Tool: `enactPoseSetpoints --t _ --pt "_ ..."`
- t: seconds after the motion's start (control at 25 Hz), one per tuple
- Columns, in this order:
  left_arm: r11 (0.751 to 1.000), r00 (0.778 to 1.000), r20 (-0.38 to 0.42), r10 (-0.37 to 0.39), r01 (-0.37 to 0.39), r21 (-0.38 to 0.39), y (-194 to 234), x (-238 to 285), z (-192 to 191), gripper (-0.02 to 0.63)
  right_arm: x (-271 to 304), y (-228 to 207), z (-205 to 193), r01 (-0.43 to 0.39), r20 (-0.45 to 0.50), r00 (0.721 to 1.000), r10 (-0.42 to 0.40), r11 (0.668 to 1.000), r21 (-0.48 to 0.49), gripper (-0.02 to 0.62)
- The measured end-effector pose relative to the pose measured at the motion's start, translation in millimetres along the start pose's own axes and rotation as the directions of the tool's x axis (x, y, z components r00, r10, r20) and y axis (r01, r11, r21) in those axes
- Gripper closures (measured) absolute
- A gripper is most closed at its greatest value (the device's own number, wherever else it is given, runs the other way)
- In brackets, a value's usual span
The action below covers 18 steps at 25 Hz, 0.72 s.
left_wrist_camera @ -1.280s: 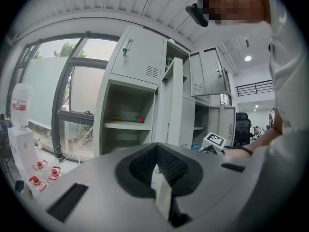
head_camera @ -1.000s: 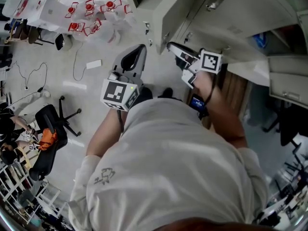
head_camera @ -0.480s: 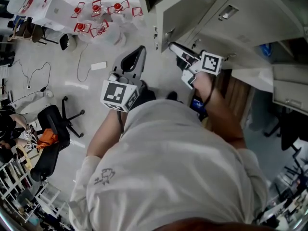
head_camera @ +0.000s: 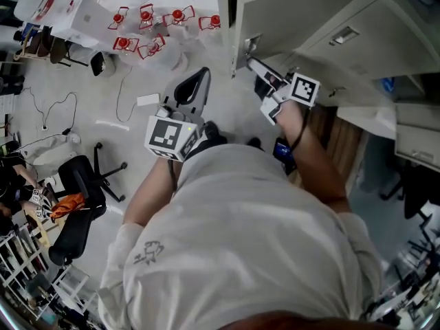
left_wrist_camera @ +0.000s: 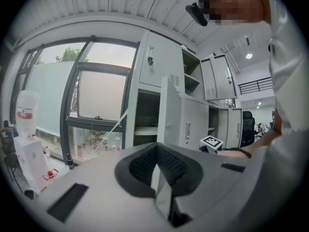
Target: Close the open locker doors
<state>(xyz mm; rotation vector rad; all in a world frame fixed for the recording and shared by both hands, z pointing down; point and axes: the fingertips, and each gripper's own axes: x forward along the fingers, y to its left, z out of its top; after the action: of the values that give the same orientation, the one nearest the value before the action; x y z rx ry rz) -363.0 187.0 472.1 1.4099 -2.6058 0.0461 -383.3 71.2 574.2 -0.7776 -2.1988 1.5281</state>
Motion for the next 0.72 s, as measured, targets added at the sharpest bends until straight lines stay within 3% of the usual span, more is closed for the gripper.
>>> enactPoseSetpoints --t 0.72 --pt "0.999 1.000 0.020 0.007 -0.008 0.032 74 -5 13 0.611 67 -33 59 0.094 0.140 0.986 -0.093 0.996 0.005 0.514"
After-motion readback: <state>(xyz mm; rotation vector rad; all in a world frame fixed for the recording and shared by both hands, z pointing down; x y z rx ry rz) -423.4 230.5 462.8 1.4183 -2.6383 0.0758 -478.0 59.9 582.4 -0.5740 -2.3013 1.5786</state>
